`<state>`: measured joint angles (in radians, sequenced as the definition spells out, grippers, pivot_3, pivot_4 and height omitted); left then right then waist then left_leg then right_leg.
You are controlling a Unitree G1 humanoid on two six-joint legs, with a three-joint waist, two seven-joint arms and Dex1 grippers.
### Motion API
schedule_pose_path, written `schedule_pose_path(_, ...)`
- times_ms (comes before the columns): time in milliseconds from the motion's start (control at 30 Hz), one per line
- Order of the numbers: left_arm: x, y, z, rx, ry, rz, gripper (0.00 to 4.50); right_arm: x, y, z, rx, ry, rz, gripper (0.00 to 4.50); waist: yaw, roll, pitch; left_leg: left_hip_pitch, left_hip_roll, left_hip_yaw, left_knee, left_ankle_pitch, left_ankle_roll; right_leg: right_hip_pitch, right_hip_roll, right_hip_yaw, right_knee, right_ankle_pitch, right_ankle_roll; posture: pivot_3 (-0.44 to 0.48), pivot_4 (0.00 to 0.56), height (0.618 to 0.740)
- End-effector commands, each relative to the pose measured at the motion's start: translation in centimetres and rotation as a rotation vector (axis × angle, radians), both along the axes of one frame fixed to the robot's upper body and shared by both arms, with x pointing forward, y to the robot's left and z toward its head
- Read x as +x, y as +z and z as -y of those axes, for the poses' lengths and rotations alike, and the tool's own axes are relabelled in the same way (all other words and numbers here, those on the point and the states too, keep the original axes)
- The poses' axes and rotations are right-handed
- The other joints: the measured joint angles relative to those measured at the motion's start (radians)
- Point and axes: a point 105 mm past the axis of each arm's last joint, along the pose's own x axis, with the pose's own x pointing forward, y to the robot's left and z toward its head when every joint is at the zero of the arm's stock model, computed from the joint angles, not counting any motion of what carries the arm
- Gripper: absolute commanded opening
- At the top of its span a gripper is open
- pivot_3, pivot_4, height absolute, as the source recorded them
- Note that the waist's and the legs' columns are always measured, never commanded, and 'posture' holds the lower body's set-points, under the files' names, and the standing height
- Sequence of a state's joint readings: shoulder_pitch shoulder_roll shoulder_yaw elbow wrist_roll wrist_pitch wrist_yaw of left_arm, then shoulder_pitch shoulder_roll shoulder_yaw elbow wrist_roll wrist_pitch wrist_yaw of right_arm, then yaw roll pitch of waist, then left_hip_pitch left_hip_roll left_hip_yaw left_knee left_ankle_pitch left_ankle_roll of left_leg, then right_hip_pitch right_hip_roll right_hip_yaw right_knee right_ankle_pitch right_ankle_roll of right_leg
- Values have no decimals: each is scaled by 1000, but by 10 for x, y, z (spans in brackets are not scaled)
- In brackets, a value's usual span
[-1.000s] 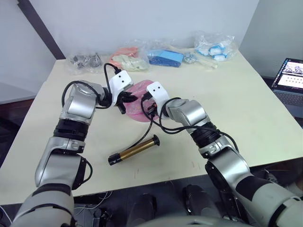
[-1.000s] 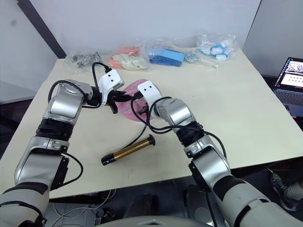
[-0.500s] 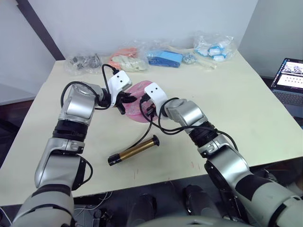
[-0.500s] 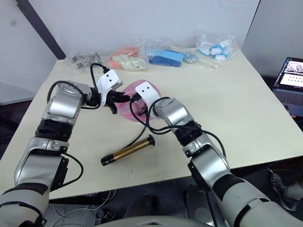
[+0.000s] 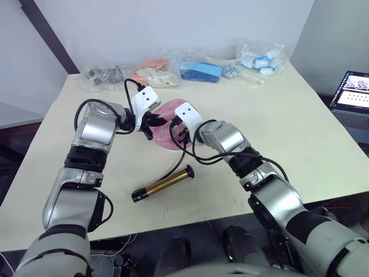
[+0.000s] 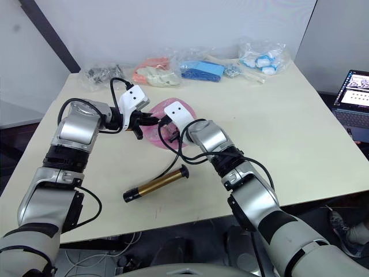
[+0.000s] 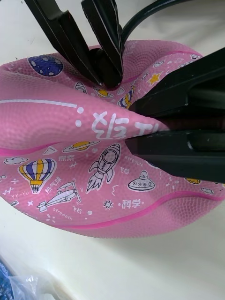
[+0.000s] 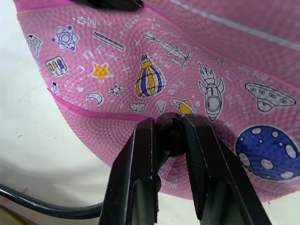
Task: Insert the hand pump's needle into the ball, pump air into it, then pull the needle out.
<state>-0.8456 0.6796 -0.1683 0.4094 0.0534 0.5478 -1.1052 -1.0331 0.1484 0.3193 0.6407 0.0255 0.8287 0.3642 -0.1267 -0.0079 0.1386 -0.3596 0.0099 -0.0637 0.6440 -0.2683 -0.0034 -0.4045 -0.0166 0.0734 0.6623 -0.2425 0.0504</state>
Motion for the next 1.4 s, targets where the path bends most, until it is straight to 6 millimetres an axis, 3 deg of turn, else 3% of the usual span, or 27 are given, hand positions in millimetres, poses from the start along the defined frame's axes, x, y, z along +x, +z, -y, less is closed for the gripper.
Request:
schedule_pose_path(33,-13,-35,7,11,-37,-160,0,-19,-39,-11,-87,15,-116,290,0,0,0,0,0,0,0,0,0,0,0,0,0,0,0,0,150,740)
schedule_pose_path(500,-14,-37,9,-13,-20,-182,0,-19,-63,-9,-180,29,-101,290,0,1,-9,2,0,0,-1,0,0,1,0,0,0,0,-1,0,150,740)
schedule_pose_path(667,-13,-38,8,-28,-5,-195,0,-20,-76,-5,-208,37,-96,290,0,1,-9,14,0,1,-7,0,0,12,0,1,-3,-3,-1,0,150,740)
schedule_pose_path(867,-12,-40,8,-39,4,-205,0,-18,-78,-2,-210,29,-81,290,0,1,-12,15,0,0,-7,0,0,13,0,1,-2,-6,-2,0,150,740)
schedule_pose_path(1200,-7,-42,5,-40,16,-207,0,-6,-32,-9,-62,54,24,290,2,2,-11,14,0,0,-8,0,0,12,0,0,-2,-6,-2,0,150,740)
schedule_pose_path(1300,-4,-41,4,-38,20,-192,0,-14,-8,-8,1,95,52,290,6,2,-10,13,0,-1,-8,0,0,11,0,0,-2,-6,-2,0,150,740)
schedule_pose_path(1400,-3,-40,5,-32,11,-177,0,-23,5,-4,36,107,59,290,12,3,-6,9,-1,-1,-8,0,0,8,-1,-1,-2,-6,-2,0,150,740)
